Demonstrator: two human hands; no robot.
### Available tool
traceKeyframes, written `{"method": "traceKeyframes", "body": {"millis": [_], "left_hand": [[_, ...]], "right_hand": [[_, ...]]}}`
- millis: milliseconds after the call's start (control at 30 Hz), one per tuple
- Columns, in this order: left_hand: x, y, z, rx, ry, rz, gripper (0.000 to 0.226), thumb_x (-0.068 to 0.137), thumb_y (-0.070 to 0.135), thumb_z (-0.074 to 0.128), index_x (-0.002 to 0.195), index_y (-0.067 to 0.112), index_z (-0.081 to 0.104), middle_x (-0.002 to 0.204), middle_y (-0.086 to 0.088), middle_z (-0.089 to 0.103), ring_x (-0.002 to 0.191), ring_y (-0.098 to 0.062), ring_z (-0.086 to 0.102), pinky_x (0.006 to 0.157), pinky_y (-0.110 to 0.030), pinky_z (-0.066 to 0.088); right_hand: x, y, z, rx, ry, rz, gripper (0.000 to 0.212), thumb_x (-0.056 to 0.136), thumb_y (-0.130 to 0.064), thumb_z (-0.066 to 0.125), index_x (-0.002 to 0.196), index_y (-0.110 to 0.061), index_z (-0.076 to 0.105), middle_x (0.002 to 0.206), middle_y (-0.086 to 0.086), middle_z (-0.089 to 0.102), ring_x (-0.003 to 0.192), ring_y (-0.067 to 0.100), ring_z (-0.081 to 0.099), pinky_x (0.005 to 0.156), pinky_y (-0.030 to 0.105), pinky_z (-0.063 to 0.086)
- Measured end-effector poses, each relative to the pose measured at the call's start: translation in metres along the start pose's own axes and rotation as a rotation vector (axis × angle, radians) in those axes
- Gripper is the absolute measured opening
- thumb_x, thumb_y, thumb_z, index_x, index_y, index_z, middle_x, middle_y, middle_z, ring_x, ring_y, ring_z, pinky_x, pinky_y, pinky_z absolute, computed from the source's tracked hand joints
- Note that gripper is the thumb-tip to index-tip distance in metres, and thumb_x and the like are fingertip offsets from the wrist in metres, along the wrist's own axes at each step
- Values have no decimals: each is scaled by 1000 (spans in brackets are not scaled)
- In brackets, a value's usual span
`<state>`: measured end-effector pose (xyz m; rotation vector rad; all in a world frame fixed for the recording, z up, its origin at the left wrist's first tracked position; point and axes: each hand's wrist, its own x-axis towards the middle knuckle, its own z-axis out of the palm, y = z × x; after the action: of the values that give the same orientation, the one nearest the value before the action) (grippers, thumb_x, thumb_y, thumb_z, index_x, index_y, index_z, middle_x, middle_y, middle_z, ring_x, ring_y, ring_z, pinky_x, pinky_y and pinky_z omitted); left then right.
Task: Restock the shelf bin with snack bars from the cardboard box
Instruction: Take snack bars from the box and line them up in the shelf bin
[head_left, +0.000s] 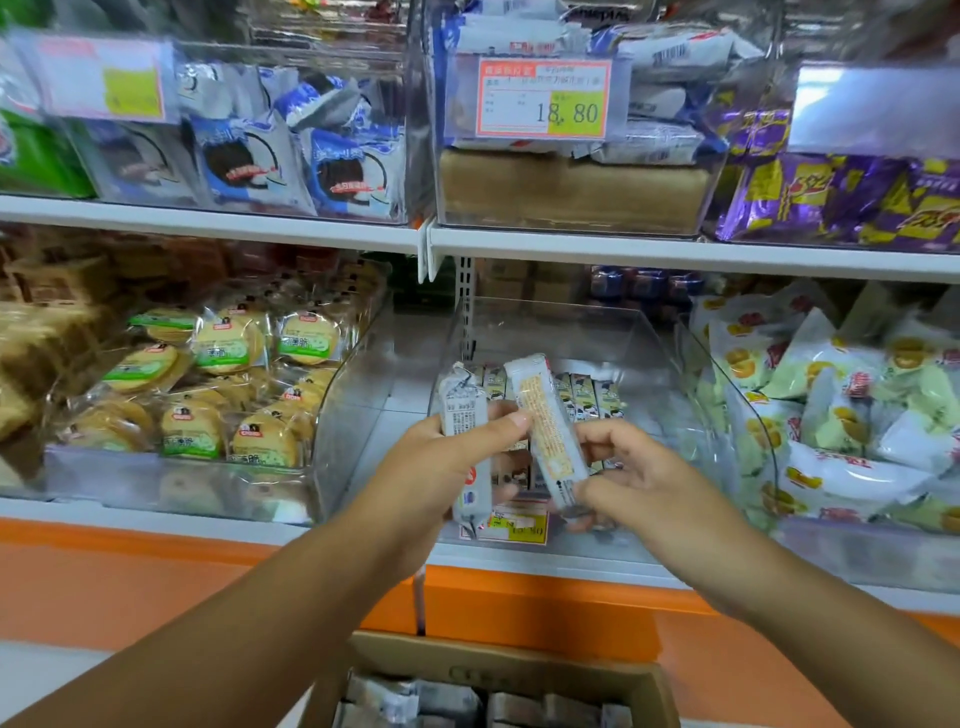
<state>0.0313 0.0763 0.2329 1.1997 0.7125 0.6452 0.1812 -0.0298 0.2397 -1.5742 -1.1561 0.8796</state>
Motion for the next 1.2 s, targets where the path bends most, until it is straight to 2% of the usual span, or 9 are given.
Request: {"method": "traceKeyframes", "body": {"millis": [100, 200, 400, 567, 733, 867, 1000, 1067, 1200], "left_hand": [[5, 0, -8, 0, 40, 5, 31, 84, 24, 74, 114, 19, 69, 106, -3, 76, 90, -17, 72, 73, -31, 55], [5, 1, -9, 24, 55, 17, 32, 83, 27, 74, 113, 20, 69, 103, -2, 77, 82, -15, 72, 67, -28, 55], [5, -1, -9, 36, 50, -17, 33, 83, 26, 73, 112, 11, 69, 99, -5, 77, 91, -21, 75, 76, -33, 59], [5, 0, -14, -54, 54, -40, 32, 89, 12, 67, 119, 6, 63, 104, -10, 76, 95, -24, 74, 68, -29, 59], [3, 0, -13, -48, 35, -25, 32, 87, 14, 70, 119, 10, 63, 104, -10, 76, 95, -24, 74, 75, -34, 57], [2, 4, -12, 170, 169, 87, 29, 84, 23, 75, 112, 19, 68, 88, 0, 78, 79, -11, 75, 76, -33, 60], [4, 4, -23, 533, 378, 276, 17, 82, 37, 75, 91, 26, 65, 62, 6, 62, 46, 0, 51, 49, -23, 43], [7, 3, -30, 588, 388, 287, 17, 82, 37, 75, 88, 28, 61, 66, 7, 63, 55, -4, 56, 53, -24, 41], [11, -3, -41, 648, 348, 241, 27, 83, 35, 75, 103, 31, 57, 88, 9, 70, 81, -7, 65, 67, -24, 51]], "right_hand": [[2, 5, -6, 23, -28, 52, 35, 89, -4, 57, 116, -25, 59, 107, -2, 67, 88, 16, 71, 76, 32, 59], [4, 12, -7, -130, -6, -28, 42, 83, -14, 72, 115, -36, 56, 106, -9, 63, 90, 9, 64, 76, 24, 54], [5, 16, 2, -420, 81, -267, 52, 77, -19, 79, 107, -49, 48, 97, -21, 42, 89, 0, 46, 75, 11, 40], [8, 14, 2, -308, 84, -254, 51, 81, -18, 73, 117, -44, 48, 103, -12, 52, 93, 0, 49, 73, 12, 43], [5, 12, 4, -415, 62, -250, 45, 80, -30, 74, 117, -45, 52, 108, -26, 53, 100, -12, 47, 78, 3, 39], [14, 7, -8, -493, 185, -223, 35, 85, -27, 70, 112, -42, 55, 104, -28, 52, 94, -16, 47, 71, 4, 36], [32, 10, -32, -574, 250, -28, 39, 88, -29, 67, 125, -21, 56, 120, -8, 59, 109, 9, 56, 78, 18, 43], [41, 14, -36, -685, 246, 76, 41, 88, -29, 66, 122, -8, 57, 123, 9, 60, 109, 22, 59, 80, 30, 47], [62, 24, -29, -777, 179, 270, 44, 86, -34, 69, 114, -1, 60, 112, 18, 64, 93, 26, 63, 74, 30, 49]]}}
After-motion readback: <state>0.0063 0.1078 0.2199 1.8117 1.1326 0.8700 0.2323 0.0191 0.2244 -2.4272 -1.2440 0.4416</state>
